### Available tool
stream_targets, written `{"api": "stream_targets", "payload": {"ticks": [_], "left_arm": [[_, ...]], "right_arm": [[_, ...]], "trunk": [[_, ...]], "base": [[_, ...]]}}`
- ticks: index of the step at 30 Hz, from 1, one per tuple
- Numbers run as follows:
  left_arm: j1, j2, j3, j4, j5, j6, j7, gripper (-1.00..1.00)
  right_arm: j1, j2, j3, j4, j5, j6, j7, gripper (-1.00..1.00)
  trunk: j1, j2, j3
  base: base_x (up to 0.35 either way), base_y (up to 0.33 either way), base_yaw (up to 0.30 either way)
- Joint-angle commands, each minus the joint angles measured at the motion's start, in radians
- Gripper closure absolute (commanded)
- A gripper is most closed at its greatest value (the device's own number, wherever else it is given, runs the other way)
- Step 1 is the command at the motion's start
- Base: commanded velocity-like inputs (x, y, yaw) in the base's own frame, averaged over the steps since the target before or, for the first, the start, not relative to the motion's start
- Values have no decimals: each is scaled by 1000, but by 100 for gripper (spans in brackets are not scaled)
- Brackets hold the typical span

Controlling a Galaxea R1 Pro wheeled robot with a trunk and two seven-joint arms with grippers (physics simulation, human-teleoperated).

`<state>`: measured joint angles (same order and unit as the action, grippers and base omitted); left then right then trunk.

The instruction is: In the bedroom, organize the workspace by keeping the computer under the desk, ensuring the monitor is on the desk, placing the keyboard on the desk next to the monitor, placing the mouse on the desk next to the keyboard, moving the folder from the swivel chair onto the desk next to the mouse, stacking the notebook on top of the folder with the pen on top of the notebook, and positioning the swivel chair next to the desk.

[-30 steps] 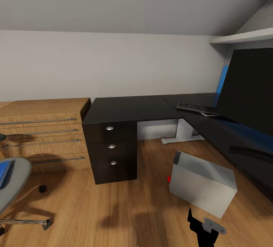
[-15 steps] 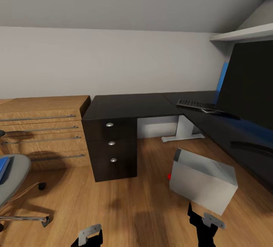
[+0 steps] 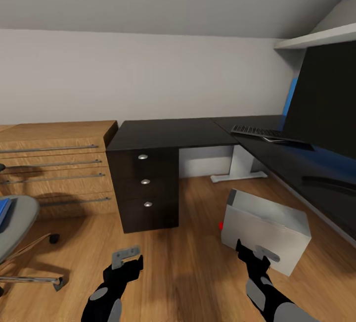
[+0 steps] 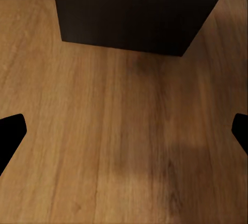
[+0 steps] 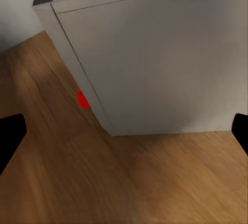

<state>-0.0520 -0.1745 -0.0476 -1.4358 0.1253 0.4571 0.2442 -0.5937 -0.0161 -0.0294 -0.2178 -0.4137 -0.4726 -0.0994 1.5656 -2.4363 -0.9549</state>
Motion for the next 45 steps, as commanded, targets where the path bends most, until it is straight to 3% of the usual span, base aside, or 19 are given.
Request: {"api": "stream_targets", "payload": {"ticks": [1,4,7,10,13,35,41,45], "left_arm": [[-7,0,-2,-23,24,27,8,-100],[-13,0,-2,-43,57,61,8,-100],[-17,5,-2,-68,157,124,8,-100],[-18,19,0,-72,183,136,9,-100],[-18,21,-1,-74,187,137,9,-100],[-19,23,-1,-42,188,135,8,-100],[-19,23,0,-41,189,136,9,-100],[-19,23,0,-41,189,136,9,-100]], "right_arm": [[-19,1,-4,0,1,7,-3,-100],[-37,2,-5,-2,-1,16,-7,-100],[-53,36,-9,-10,-35,36,-23,-100],[-56,52,-10,-13,-47,38,-26,-100],[-55,55,-9,-13,-48,37,-25,-100],[-55,54,-5,-7,-43,45,-22,-100],[-55,40,-10,11,-48,141,-27,-100],[-55,33,-10,13,-49,159,-28,-100]], "trunk": [[4,-8,-4],[15,-29,-14],[27,-50,-23],[35,-64,-33],[36,-65,-45],[36,-65,-45],[36,-65,-45],[36,-65,-45]], "base": [[0,0,0],[0,0,0],[0,0,0],[0,0,0],[0,0,0],[46,-2,0],[195,-10,0],[162,-2,0]]}}
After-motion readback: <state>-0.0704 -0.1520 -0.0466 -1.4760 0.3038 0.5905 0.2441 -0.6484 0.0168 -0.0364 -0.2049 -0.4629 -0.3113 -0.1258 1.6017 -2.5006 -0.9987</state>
